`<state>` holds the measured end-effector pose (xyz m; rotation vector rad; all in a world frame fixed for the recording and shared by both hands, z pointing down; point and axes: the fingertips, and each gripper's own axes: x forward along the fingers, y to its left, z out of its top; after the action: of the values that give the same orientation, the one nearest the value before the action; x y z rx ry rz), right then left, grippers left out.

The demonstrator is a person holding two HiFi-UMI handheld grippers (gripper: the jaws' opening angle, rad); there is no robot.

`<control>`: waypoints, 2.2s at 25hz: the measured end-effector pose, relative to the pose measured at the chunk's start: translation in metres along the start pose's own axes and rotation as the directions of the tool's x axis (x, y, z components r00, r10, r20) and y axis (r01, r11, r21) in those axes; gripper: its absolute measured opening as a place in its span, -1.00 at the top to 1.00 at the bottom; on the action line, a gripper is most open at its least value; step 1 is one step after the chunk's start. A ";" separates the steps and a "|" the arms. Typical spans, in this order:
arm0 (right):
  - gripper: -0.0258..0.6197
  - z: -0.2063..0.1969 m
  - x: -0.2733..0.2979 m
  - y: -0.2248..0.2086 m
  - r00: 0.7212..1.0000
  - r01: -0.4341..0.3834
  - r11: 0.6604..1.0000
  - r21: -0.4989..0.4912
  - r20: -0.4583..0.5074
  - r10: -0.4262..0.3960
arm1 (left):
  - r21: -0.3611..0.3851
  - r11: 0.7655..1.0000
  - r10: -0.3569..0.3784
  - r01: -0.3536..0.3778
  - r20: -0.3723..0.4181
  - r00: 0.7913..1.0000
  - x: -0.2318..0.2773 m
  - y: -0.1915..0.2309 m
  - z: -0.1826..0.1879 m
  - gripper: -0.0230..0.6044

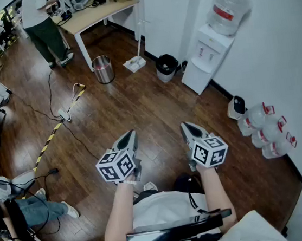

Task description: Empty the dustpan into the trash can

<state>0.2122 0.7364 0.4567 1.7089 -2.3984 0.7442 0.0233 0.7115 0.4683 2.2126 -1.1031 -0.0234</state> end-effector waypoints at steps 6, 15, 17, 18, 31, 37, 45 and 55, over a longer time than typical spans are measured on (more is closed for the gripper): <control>0.89 0.009 0.018 0.008 1.000 -0.029 0.999 0.022 0.000 0.029 | 0.009 1.000 0.002 -0.002 0.007 1.000 0.005 0.010 0.014 0.97; 0.89 0.023 0.067 -0.020 0.998 -0.062 0.997 0.035 0.011 0.061 | 0.008 0.999 0.035 -0.035 -0.001 0.999 0.049 0.028 0.024 0.97; 0.89 0.038 0.088 -0.033 0.996 -0.082 0.996 0.035 0.029 0.081 | 0.010 0.999 0.046 -0.046 0.004 0.999 0.069 0.034 0.032 0.97; 0.89 0.046 0.101 -0.039 0.995 -0.097 0.995 0.035 0.033 0.096 | 0.009 0.999 0.053 -0.053 0.010 0.999 0.081 0.039 0.039 0.97; 0.89 0.192 0.317 -0.133 0.964 -0.262 0.963 -0.059 -0.062 0.259 | -0.024 0.981 0.194 -0.193 0.080 0.978 0.277 0.099 0.173 0.97; 0.89 0.224 0.378 -0.171 0.949 -0.305 0.951 -0.048 -0.095 0.300 | -0.027 0.975 0.221 -0.219 0.088 0.971 0.341 0.107 0.199 0.97; 0.89 0.242 0.412 -0.193 0.952 -0.304 0.952 0.039 -0.020 0.305 | -0.035 0.966 0.258 -0.256 0.096 0.961 0.365 0.135 0.214 0.97; 0.89 0.254 0.501 -0.202 0.971 -0.238 0.966 0.098 -0.009 0.241 | -0.018 0.985 0.172 -0.171 0.073 0.982 0.438 0.218 0.276 0.97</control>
<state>0.2631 0.1418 0.4800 1.4476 -2.6251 0.9179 0.0711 0.1518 0.4894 2.1144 -1.3281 -0.0386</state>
